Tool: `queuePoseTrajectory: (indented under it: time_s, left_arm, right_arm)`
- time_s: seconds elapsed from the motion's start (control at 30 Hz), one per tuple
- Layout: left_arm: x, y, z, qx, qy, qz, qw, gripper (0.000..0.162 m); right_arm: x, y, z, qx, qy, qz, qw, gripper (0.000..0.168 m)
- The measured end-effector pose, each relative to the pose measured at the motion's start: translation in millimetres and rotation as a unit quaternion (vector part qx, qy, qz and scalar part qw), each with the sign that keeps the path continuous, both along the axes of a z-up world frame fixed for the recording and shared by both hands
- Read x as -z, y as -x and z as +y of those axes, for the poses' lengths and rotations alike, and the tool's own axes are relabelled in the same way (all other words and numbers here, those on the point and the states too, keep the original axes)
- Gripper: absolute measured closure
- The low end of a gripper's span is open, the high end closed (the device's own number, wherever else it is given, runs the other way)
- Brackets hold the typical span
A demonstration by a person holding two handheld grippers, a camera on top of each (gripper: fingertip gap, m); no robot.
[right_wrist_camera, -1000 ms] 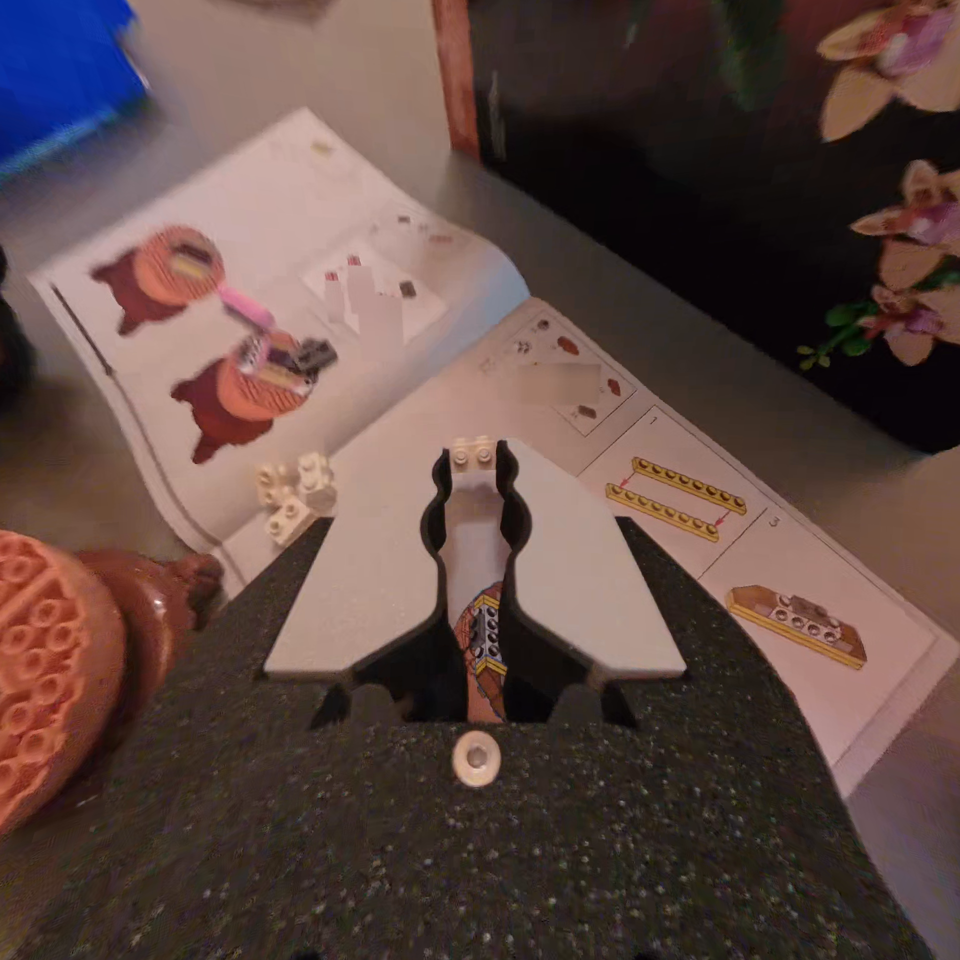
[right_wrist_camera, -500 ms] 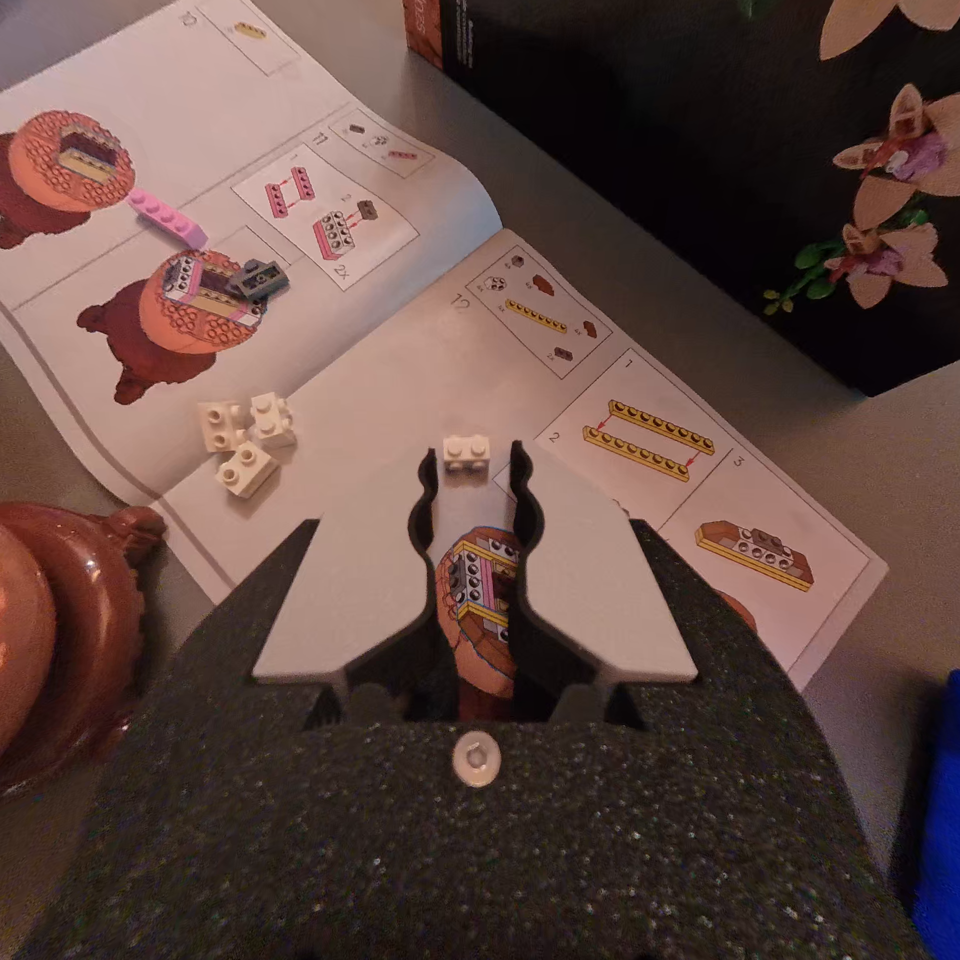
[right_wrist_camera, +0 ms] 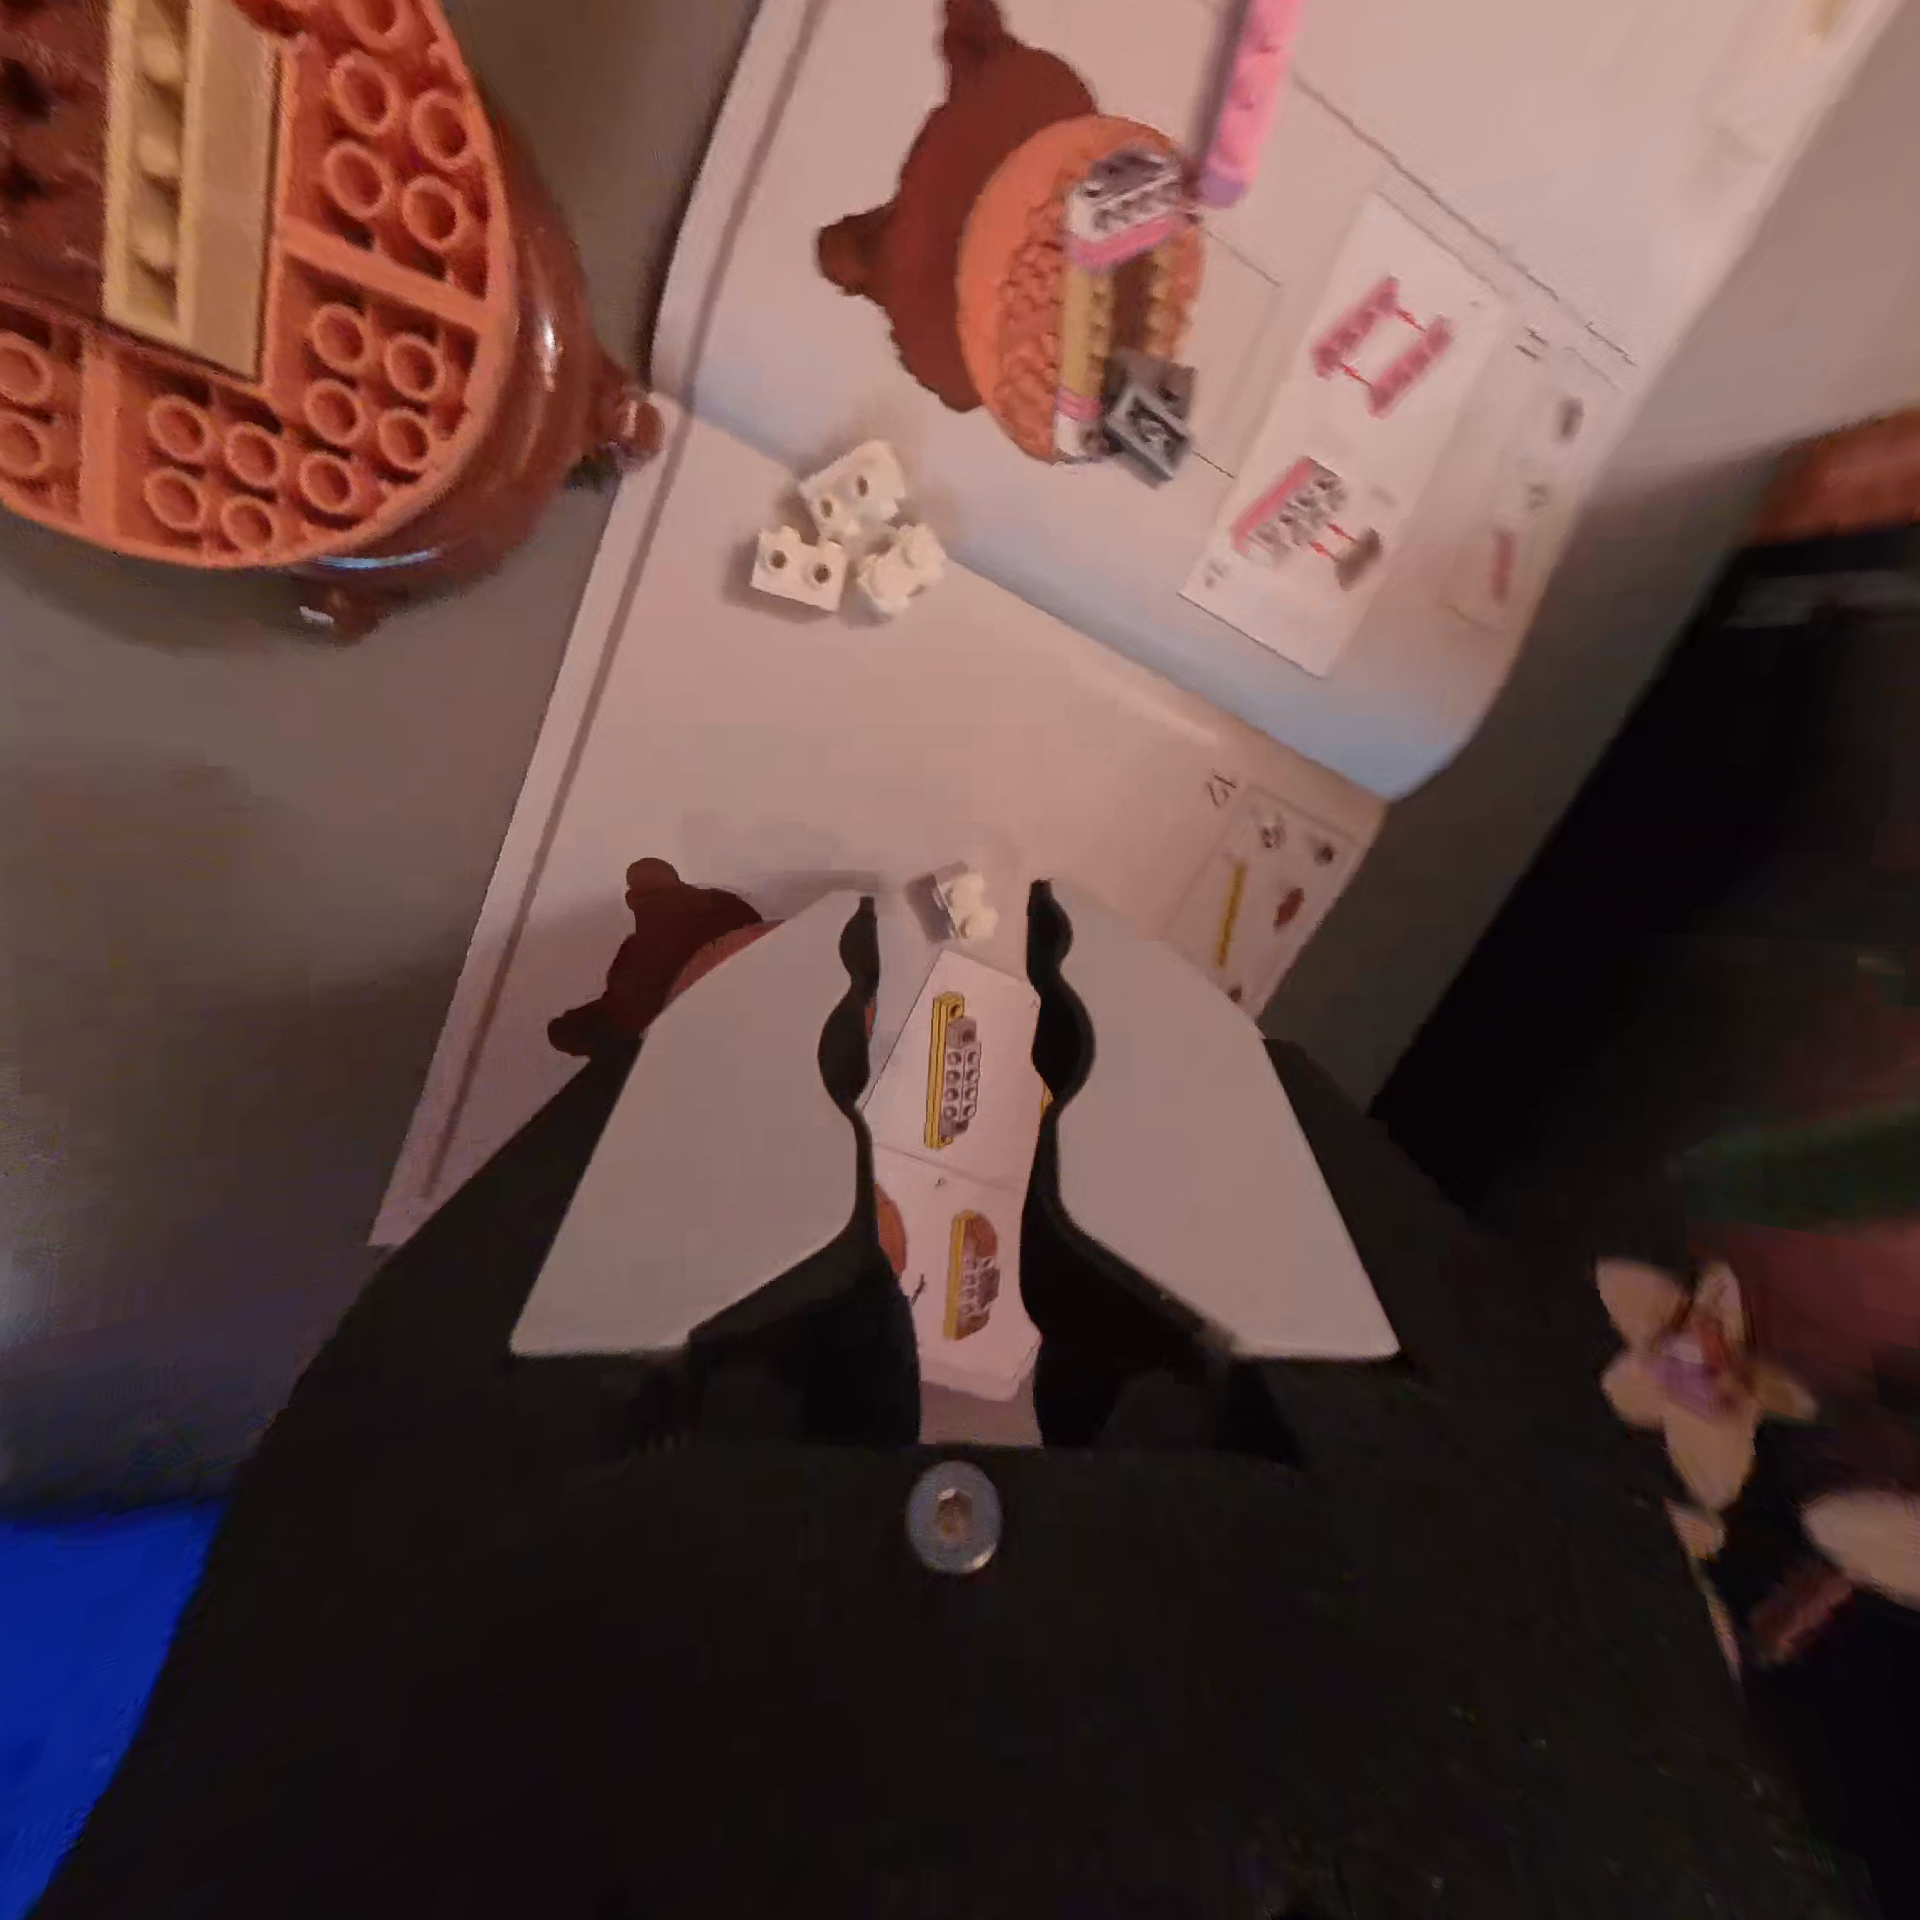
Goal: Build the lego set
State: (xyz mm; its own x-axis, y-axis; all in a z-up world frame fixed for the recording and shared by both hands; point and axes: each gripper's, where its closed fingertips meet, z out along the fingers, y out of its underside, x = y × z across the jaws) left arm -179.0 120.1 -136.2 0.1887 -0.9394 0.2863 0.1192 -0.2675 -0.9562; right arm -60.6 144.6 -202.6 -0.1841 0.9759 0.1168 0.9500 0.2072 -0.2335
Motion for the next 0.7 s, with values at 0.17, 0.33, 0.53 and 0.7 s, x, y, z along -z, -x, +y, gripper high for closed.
queuePoseTrajectory:
  time_s: [0.17, 0.33, 0.53, 0.7]
  left_arm:
    - [-2.1, 2.0, -4.4, 0.012, -0.011, -0.005, 1.000, 0.155]
    - [-1.3, 0.2, -7.2, 0.022, -0.015, 0.001, 1.000, 0.156]
    - [-1.0, -0.7, -7.2, 0.023, -0.018, 0.003, 1.000, 0.156]
    - [0.0, -1.8, -3.0, 0.009, -0.023, 0.010, 1.000, 0.155]
  right_arm:
    - [23.3, -9.9, 6.9, -0.055, 0.012, -0.048, 0.997, 0.144]
    - [26.2, -8.5, 10.5, -0.067, 0.005, -0.031, 0.997, 0.150]
    - [34.8, -4.8, 8.8, -0.066, 0.018, -0.025, 0.997, 0.157]
    - [-0.9, 25.0, 7.7, 0.076, 0.069, 0.064, 0.993, 0.157]
